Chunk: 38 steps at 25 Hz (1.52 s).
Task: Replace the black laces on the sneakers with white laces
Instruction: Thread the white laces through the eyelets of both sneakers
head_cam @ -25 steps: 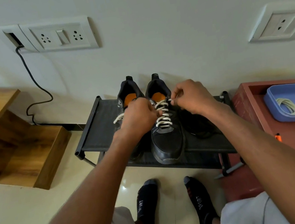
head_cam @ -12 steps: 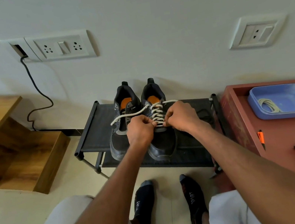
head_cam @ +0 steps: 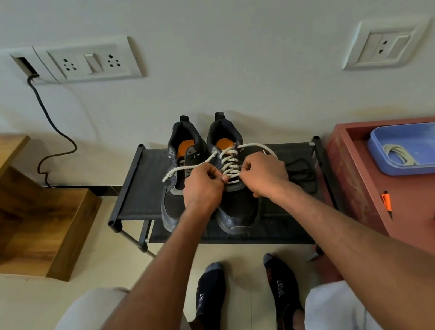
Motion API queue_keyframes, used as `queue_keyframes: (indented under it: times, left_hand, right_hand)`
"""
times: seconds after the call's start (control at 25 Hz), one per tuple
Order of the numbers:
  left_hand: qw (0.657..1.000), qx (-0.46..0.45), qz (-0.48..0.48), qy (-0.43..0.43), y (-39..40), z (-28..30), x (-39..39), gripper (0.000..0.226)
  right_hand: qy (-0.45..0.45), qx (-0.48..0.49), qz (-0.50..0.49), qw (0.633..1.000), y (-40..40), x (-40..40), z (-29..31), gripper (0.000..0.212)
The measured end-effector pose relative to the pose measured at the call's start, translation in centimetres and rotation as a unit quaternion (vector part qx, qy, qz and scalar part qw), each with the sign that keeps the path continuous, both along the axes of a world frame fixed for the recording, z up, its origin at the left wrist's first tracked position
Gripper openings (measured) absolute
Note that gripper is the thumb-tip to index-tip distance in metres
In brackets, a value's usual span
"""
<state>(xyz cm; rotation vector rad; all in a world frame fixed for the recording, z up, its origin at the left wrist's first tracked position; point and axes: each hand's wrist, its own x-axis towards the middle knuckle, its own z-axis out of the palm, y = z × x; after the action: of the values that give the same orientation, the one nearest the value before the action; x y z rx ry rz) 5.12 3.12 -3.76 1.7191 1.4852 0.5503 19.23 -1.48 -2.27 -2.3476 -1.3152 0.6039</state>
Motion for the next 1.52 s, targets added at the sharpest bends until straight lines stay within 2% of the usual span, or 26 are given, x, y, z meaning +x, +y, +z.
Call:
queue_keyframes:
  times: [0.12,0.24,0.48,0.64,0.88,1.04,1.12,1.36,1.52]
  left_hand:
    - [1.000,0.010,0.005,-0.017,0.1,0.0,-0.1,0.008]
    - [1.000,0.025,0.004,-0.019,0.1,-0.1,0.1,0.010]
    - [0.991,0.107,-0.038,0.067,-0.1,-0.4,1.0,0.019]
    - [0.979,0.158,-0.077,0.101,-0.3,-0.7,1.2,0.012]
    - [0.980,0.144,-0.082,0.114,0.2,-0.8,0.7,0.011]
    - [0.988,0.122,-0.057,0.071,0.9,-0.7,0.6,0.006]
    - [0.987,0.130,-0.054,0.073,0.9,-0.5,0.8,0.009]
    - [0.976,0.173,-0.088,0.104,0.3,-0.5,1.8,0.014]
    - [0.984,0.152,-0.068,0.063,0.5,-0.7,1.5,0.011]
  right_hand:
    - [0.038,0.015,0.015,0.999,-0.1,0.8,0.6,0.017]
    - [0.029,0.032,0.033,0.999,-0.2,1.2,0.4,0.013]
    - [-0.014,0.041,0.061,0.997,0.2,1.2,0.3,0.010]
    - [-0.046,0.035,0.100,0.993,0.1,1.3,0.5,0.011]
    - [-0.061,0.038,0.131,0.989,0.1,1.1,0.6,0.019]
    - [0.030,0.052,0.072,0.996,0.2,1.8,0.7,0.012]
    - [0.036,0.052,0.064,0.996,0.2,1.9,0.5,0.007]
    - [0.002,0.073,0.102,0.992,0.4,1.9,0.3,0.007]
    - [-0.018,0.089,0.134,0.987,0.6,2.0,0.2,0.006]
